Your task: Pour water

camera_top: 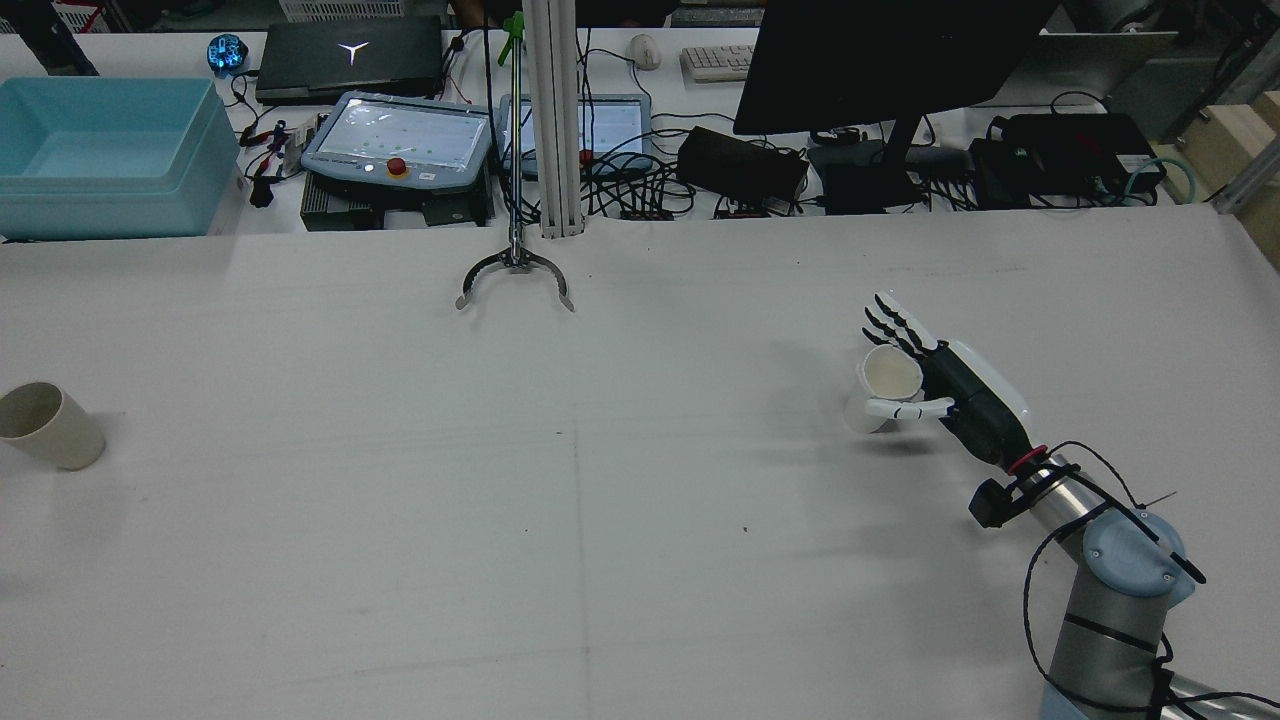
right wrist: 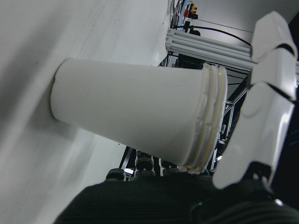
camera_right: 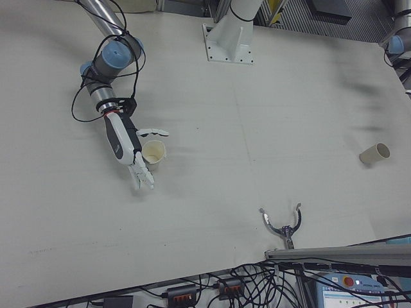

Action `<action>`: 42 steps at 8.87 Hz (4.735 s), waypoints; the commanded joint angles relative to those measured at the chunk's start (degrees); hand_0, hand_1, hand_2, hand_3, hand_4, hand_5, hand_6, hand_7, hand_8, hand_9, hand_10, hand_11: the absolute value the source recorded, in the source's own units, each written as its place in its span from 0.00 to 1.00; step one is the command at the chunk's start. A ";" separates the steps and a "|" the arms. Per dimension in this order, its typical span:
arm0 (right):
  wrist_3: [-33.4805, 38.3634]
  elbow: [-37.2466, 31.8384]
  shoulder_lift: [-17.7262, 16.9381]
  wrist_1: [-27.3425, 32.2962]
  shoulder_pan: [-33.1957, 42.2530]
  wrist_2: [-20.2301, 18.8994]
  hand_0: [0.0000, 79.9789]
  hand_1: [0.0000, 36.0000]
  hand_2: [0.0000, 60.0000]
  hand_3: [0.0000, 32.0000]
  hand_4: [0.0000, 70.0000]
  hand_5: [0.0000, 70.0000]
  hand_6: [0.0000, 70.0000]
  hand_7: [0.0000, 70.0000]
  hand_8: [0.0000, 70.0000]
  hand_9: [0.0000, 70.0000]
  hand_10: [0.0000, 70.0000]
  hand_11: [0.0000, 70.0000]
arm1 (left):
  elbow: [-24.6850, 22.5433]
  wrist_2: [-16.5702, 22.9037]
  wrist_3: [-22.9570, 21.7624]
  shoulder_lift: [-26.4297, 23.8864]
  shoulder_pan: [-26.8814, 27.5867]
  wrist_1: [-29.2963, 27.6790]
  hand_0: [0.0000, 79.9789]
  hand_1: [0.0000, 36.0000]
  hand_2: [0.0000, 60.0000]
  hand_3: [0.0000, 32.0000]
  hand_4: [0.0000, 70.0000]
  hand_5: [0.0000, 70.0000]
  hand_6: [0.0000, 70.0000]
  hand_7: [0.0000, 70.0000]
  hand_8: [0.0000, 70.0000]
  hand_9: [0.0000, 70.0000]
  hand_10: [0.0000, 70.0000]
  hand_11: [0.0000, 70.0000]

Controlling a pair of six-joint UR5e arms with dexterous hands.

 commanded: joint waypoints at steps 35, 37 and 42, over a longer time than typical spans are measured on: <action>-0.07 12.28 -0.68 -4.98 16.78 -8.69 0.81 0.82 0.45 0.00 0.10 0.26 0.89 0.72 0.32 0.28 0.00 0.00 | 20.64 -6.59 17.31 -9.85 0.35 -13.54 1.00 0.65 0.00 0.00 0.23 0.00 0.05 0.03 0.00 0.00 0.07 0.15; -0.07 14.73 -0.77 -7.53 17.22 -8.77 0.82 0.83 0.44 0.00 0.10 0.26 0.89 0.73 0.31 0.27 0.00 0.00 | 26.90 -6.85 18.80 -10.11 0.53 -19.69 1.00 0.67 0.00 0.00 0.22 0.00 0.05 0.03 0.00 0.00 0.06 0.15; -1.30 15.63 -0.68 -9.30 16.25 -8.77 0.78 0.79 0.42 0.00 0.08 0.25 0.86 0.71 0.30 0.26 0.00 0.00 | 33.50 -6.94 19.95 -16.16 3.69 -20.78 1.00 0.54 0.00 0.00 0.30 0.00 0.08 0.05 0.00 0.00 0.08 0.16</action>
